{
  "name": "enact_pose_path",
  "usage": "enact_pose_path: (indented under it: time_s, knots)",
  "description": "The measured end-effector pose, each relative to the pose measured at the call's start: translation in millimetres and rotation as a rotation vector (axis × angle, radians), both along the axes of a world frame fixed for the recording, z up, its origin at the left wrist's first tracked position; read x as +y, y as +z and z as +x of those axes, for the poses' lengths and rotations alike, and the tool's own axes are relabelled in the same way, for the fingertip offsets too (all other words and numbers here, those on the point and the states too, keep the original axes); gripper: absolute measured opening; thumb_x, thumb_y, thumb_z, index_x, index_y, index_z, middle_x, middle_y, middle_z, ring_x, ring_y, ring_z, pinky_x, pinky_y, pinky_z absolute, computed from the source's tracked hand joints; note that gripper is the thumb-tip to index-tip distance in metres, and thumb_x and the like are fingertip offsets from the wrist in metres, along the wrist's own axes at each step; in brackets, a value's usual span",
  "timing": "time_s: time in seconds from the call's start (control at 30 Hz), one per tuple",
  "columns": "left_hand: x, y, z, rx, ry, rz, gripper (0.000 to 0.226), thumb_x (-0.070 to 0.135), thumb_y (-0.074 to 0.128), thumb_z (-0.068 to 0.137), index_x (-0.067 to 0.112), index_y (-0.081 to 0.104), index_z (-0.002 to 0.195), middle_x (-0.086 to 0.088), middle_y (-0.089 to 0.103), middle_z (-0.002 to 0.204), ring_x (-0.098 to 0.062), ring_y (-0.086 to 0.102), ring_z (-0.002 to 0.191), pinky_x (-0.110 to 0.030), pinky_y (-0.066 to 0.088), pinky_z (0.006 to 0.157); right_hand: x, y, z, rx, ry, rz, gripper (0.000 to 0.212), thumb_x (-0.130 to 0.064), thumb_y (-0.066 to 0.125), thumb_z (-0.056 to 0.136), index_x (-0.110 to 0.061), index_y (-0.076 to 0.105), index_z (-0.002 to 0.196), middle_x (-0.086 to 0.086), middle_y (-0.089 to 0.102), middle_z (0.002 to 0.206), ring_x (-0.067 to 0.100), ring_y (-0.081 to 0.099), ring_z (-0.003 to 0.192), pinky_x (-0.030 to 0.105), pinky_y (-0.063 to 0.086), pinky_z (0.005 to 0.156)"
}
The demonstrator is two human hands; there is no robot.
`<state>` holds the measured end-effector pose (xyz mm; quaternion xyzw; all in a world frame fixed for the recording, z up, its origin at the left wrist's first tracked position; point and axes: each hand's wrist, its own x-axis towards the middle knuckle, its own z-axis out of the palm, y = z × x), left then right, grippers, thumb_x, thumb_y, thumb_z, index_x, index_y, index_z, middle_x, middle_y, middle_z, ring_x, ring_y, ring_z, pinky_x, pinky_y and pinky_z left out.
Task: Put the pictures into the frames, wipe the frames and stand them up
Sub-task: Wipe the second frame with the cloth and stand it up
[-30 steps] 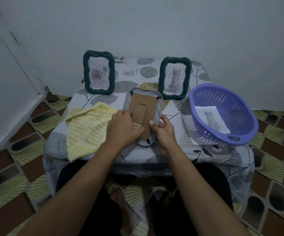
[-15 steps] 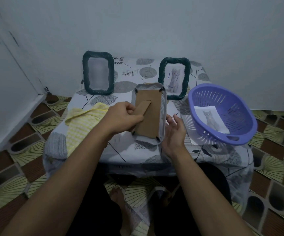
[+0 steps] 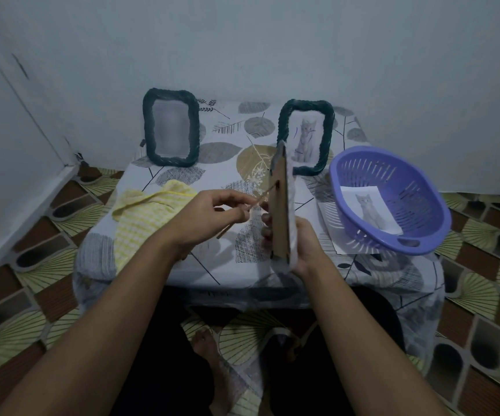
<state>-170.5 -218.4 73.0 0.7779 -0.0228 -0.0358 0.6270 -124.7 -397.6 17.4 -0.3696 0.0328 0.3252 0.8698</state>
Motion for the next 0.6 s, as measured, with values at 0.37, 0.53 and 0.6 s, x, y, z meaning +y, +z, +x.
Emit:
enact_pose_path:
  time_s: [0.37, 0.53, 0.6]
  knots:
    - [17, -27, 12, -0.158, 0.341, 0.418, 0.018, 0.007, 0.067, 0.081, 0.012, 0.069, 0.063, 0.001, 0.064, 0.051, -0.011, 0.059, 0.043, -0.023, 0.048, 0.052, -4, 4, 18, -0.274, -0.17, -0.16, 0.012, -0.012, 0.044, 0.104, -0.011, 0.053, 0.112, 0.008, 0.072, 0.11, 0.019, 0.069, 0.098, 0.034, 0.059, 0.084]
    - [21, -42, 28, -0.001, 0.374, 0.135, 0.018, 0.007, 0.063, 0.089, -0.002, 0.074, 0.076, -0.013, 0.072, 0.072, -0.018, 0.064, 0.06, -0.027, 0.054, 0.054, 7, 5, 23, -0.396, -0.247, -0.231, 0.019, -0.009, 0.044, 0.104, -0.012, 0.048, 0.122, 0.005, 0.072, 0.104, 0.015, 0.071, 0.092, 0.03, 0.059, 0.076]
    - [19, -44, 39, 0.115, 0.411, -0.1, 0.029, 0.014, 0.055, 0.096, -0.001, 0.064, 0.073, -0.012, 0.067, 0.073, -0.025, 0.06, 0.068, -0.03, 0.052, 0.059, 10, 3, 28, -0.423, -0.274, -0.251, 0.023, -0.009, 0.043, 0.104, -0.011, 0.044, 0.127, 0.004, 0.072, 0.103, 0.013, 0.071, 0.09, 0.029, 0.059, 0.075]
